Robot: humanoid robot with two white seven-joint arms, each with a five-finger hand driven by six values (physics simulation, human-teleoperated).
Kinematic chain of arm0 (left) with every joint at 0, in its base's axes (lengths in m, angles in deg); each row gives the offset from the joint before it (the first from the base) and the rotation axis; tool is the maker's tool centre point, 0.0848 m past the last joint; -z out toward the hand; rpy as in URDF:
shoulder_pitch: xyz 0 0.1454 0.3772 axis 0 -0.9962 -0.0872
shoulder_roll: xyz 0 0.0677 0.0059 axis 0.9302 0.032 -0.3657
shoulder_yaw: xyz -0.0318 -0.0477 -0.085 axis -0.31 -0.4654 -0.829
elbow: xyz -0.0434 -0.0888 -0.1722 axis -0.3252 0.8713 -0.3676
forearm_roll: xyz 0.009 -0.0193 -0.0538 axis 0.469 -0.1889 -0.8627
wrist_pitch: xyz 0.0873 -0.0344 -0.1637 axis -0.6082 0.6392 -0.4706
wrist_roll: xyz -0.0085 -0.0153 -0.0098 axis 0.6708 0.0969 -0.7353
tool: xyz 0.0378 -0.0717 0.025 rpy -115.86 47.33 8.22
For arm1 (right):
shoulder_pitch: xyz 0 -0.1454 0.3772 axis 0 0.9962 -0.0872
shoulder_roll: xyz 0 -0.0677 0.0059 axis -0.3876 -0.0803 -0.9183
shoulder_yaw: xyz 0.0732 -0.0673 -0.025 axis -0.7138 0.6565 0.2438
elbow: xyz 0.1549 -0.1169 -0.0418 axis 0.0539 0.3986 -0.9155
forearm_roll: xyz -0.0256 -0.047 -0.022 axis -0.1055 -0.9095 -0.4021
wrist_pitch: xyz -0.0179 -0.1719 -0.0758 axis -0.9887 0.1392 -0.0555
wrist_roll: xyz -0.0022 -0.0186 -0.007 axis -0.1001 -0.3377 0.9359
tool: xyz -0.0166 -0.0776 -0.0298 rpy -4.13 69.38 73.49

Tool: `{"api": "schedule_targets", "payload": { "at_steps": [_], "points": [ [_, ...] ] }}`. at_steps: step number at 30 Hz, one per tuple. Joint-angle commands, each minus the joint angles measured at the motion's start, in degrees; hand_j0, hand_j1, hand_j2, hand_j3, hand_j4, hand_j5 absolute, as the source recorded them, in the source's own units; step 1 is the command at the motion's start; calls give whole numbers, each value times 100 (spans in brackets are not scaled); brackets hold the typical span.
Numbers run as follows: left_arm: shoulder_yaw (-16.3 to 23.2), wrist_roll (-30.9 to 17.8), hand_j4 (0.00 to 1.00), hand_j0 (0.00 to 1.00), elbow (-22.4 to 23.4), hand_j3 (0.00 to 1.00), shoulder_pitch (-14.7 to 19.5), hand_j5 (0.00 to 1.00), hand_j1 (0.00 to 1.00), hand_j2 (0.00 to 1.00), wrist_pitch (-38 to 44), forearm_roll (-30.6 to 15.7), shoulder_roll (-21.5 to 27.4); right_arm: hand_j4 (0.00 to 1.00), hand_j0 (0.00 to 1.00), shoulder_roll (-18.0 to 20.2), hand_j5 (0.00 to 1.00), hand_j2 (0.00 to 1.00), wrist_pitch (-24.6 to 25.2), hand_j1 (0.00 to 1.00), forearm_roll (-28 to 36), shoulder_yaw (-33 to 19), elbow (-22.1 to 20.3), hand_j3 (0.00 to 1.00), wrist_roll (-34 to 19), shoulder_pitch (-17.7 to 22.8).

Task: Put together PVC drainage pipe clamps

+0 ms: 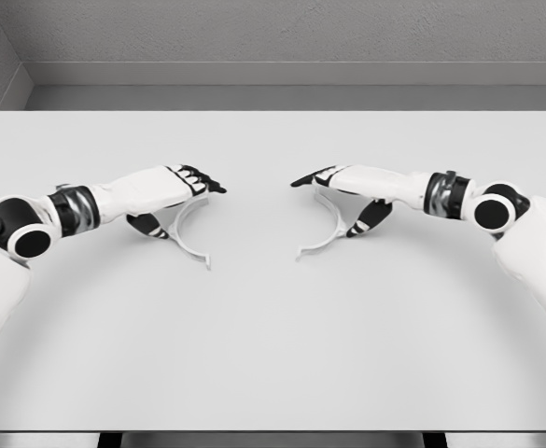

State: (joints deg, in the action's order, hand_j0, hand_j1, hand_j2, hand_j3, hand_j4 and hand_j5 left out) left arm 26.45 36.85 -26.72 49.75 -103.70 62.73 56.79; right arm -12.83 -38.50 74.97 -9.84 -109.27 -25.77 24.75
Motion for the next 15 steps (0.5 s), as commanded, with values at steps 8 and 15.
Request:
{"api": "schedule_targets", "payload": {
  "at_steps": [8, 15],
  "points": [
    [24, 3, 100, 100, -9, 100, 44, 100, 100, 100, 15, 15, -233, 100, 100, 82, 100, 100, 13, 100, 47, -66, 124, 100, -5, -26],
    [41, 3, 100, 100, -9, 100, 123, 100, 100, 100, 15, 340, -628, 100, 100, 109, 100, 100, 13, 100, 47, -250, 511, 100, -5, -237]
  ]
}}
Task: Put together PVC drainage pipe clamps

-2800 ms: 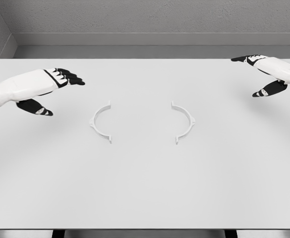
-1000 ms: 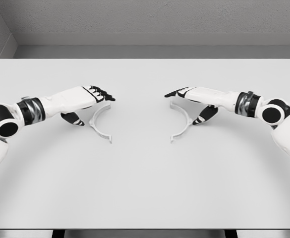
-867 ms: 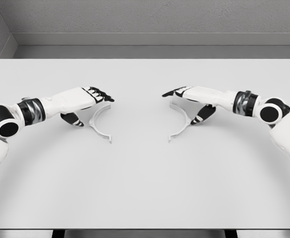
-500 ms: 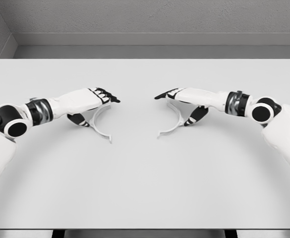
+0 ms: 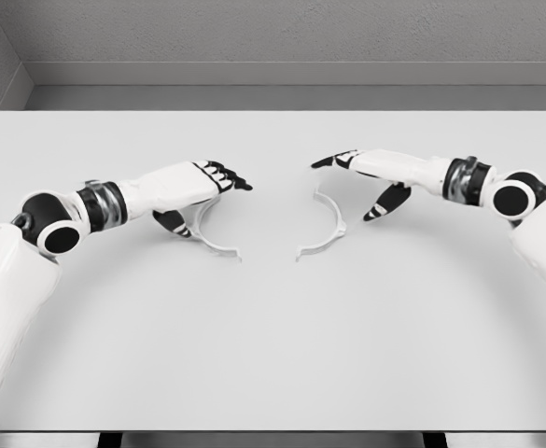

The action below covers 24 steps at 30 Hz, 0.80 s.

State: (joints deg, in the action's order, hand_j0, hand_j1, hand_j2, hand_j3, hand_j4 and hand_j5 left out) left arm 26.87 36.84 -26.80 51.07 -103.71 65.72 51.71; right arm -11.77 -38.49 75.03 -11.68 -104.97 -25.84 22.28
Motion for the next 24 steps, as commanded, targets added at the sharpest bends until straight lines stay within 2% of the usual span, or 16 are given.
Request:
{"api": "schedule_targets", "payload": {
  "at_steps": [1, 7, 12, 15, 17, 20, 24],
  "points": [
    [9, 4, 100, 100, -9, 100, 9, 100, 100, 100, 17, 41, -129, 100, 100, -6, 100, 100, 13, 100, 42, -59, 81, 100, 2, -17],
    [61, 4, 100, 100, -18, 100, 26, 100, 100, 100, 17, 68, -252, 100, 100, -112, 100, 100, 13, 100, 7, -50, 441, 100, -77, -141],
    [70, 4, 100, 100, -18, 100, 62, 100, 100, 100, 17, 85, -313, 100, 100, -463, 100, 100, 13, 100, -90, -50, 819, 100, -218, -299],
    [-26, 4, 100, 100, 17, 100, 176, 100, 100, 100, 17, 138, -208, 100, 100, -595, 100, 100, 13, 100, -117, -50, 845, 100, -279, -334],
    [-44, 4, 100, 100, 52, 100, 228, 100, 100, 100, 17, 147, 29, 100, 100, -639, 100, 100, 13, 100, -125, -50, 854, 100, -288, -334],
    [-44, 4, 100, 100, 184, 100, 396, 100, 100, 100, 17, 164, 3, 100, 100, -745, 100, 100, 13, 100, -204, -50, 977, 100, -288, -378],
    [-18, 4, 100, 100, 307, 100, 483, 100, 100, 100, 17, 525, -85, 100, 100, -789, 100, 100, 13, 100, -204, -50, 977, 100, -288, -378]
  ]
}}
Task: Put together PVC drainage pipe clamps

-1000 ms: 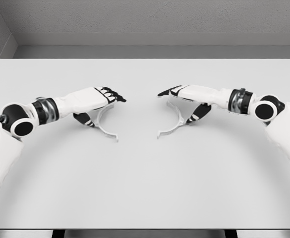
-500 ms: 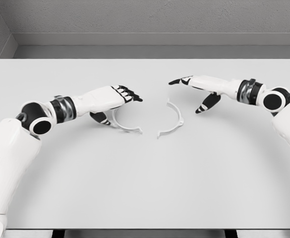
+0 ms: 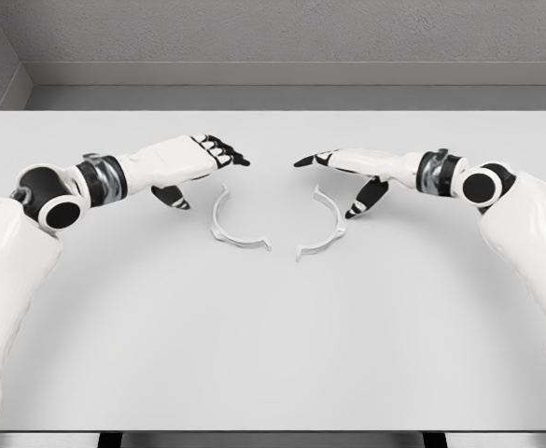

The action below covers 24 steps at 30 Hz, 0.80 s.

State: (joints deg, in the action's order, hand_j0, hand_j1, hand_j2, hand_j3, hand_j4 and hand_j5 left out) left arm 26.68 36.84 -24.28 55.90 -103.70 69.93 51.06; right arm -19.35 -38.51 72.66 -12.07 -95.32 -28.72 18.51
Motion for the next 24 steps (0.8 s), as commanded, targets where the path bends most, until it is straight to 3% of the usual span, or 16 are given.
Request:
{"api": "schedule_targets", "payload": {
  "at_steps": [1, 5, 24],
  "points": [
    [36, 4, 100, 100, 55, 100, 0, 100, 100, 100, 15, 112, -46, 100, 100, -66, 100, 100, 14, 100, 41, -10, 13, 100, 0, 0],
    [53, 4, 100, 100, 222, 100, 53, 100, 100, 100, 15, 402, -161, 100, 100, -127, 100, 100, 14, 100, 32, -10, 13, 100, 0, 0],
    [159, 4, 100, 100, 222, 100, 79, 100, 100, 100, 15, 569, -758, 100, 100, -250, 100, 100, 14, 100, 24, -10, 4, 100, 0, -88]
  ]
}}
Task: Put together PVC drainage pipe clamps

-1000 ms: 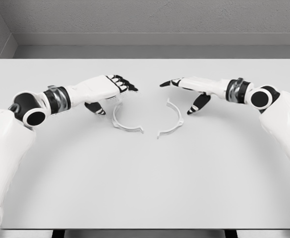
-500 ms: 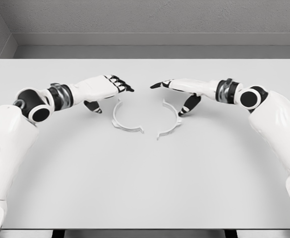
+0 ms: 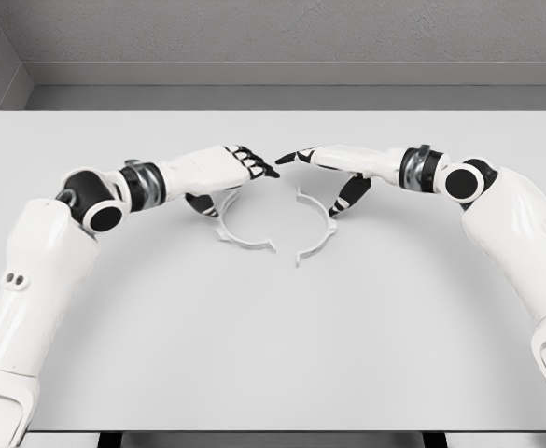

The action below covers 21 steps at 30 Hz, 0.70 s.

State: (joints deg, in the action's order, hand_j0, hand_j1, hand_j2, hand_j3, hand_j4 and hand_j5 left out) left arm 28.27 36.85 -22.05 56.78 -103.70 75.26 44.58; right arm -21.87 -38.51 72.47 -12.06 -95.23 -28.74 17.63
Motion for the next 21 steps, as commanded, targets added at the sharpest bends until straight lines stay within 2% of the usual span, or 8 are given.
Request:
{"api": "schedule_targets", "payload": {
  "at_steps": [1, 4, 7, 9, 13, 16, 18, 21],
  "points": [
    [0, 2, 100, 100, 7, 100, -9, 100, 100, 100, 16, 36, -119, 100, 100, 2, 100, 100, 14, 100, 43, -11, -6, 100, 2, 0],
    [8, 2, 100, 100, 16, 100, 0, 100, 100, 100, 16, 45, -242, 100, 100, 81, 100, 100, 14, 100, 52, -152, 12, 100, 2, -53],
    [52, 2, 100, 100, 16, 100, 0, 100, 100, 100, 16, 326, -453, 100, 100, 336, 100, 100, 14, 100, 60, -416, 29, 100, -7, 18],
    [211, 2, 100, 100, 16, 100, 53, 100, 100, 100, 16, 326, -488, 100, 100, 512, 100, 100, 14, 100, 60, -433, 38, 100, 2, 35],
    [202, 2, 100, 100, 7, 100, 106, 100, 100, 100, 16, 317, -462, 100, 100, 740, 100, 100, 14, 100, 69, -433, 47, 100, 2, 44],
    [-18, 2, 100, 100, 43, 100, 246, 100, 100, 100, 16, 291, -84, 100, 100, 723, 100, 100, 14, 100, 69, -433, 47, 100, 2, 97],
    [-422, 2, 100, 100, 43, 100, 237, 100, 100, 100, 16, 264, 320, 100, 100, 538, 100, 100, 14, 100, 52, -416, 240, 100, -7, 18],
    [-519, 2, 100, 100, 25, 100, 167, 100, 100, 100, 16, -8, 847, 100, 100, 389, 100, 100, 14, 100, 52, -398, 240, 100, -68, -44]
  ]
}}
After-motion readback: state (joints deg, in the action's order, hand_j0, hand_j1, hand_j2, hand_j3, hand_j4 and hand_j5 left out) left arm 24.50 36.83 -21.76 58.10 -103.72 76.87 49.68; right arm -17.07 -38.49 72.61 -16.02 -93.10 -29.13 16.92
